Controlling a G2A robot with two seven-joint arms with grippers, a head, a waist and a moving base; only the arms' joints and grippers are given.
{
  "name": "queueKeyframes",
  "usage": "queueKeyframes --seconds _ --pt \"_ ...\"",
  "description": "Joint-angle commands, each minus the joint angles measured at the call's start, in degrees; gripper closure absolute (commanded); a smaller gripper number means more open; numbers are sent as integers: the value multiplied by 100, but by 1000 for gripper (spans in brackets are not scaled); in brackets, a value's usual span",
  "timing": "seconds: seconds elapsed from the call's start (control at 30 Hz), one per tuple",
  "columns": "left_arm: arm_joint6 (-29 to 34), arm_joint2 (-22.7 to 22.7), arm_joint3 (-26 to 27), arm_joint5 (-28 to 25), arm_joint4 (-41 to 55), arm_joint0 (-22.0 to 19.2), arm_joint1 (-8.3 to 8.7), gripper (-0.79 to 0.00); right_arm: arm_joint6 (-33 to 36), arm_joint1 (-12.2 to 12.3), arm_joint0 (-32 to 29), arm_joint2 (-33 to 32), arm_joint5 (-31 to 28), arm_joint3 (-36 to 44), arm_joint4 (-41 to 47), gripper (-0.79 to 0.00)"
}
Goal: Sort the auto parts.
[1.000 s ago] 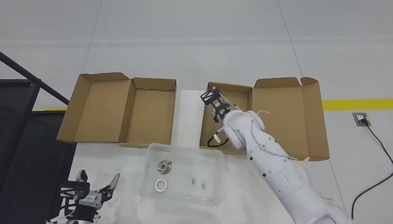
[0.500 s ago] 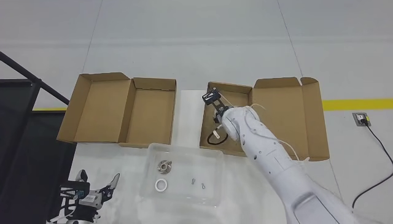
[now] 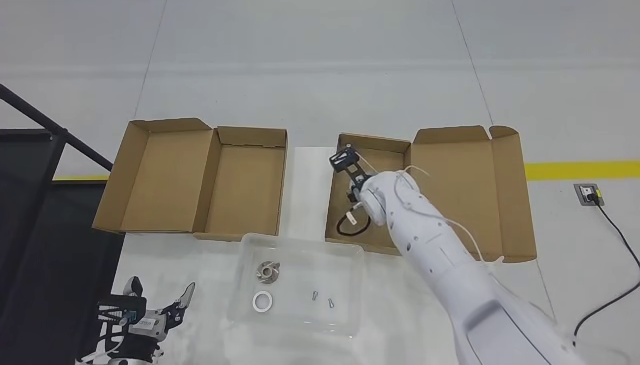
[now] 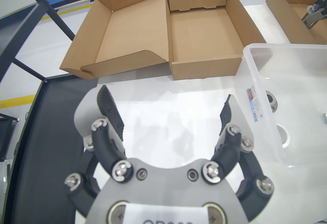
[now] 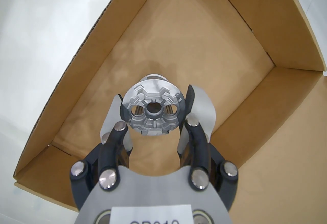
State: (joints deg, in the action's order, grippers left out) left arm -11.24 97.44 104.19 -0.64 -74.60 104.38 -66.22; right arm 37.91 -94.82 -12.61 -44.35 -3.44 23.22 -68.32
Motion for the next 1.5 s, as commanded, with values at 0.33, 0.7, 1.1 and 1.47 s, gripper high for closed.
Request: queueKeyframes --seconds 0.33,0.7,1.1,1.47 --pt "0 0 0 0 0 0 0 -785 -152 -35 151 -101 -10 -212 23 -785" --pt "0 0 0 0 0 0 0 -785 -409 450 -426 -581 -504 1914 -435 -785" --pt "0 0 0 0 0 0 0 -785 1551 1284 -3534 -1878 -2296 7464 -1044 -785" --pt "0 0 0 0 0 0 0 -785 2300 1442 -4025 -1957 -3775 8001 -209 -785"
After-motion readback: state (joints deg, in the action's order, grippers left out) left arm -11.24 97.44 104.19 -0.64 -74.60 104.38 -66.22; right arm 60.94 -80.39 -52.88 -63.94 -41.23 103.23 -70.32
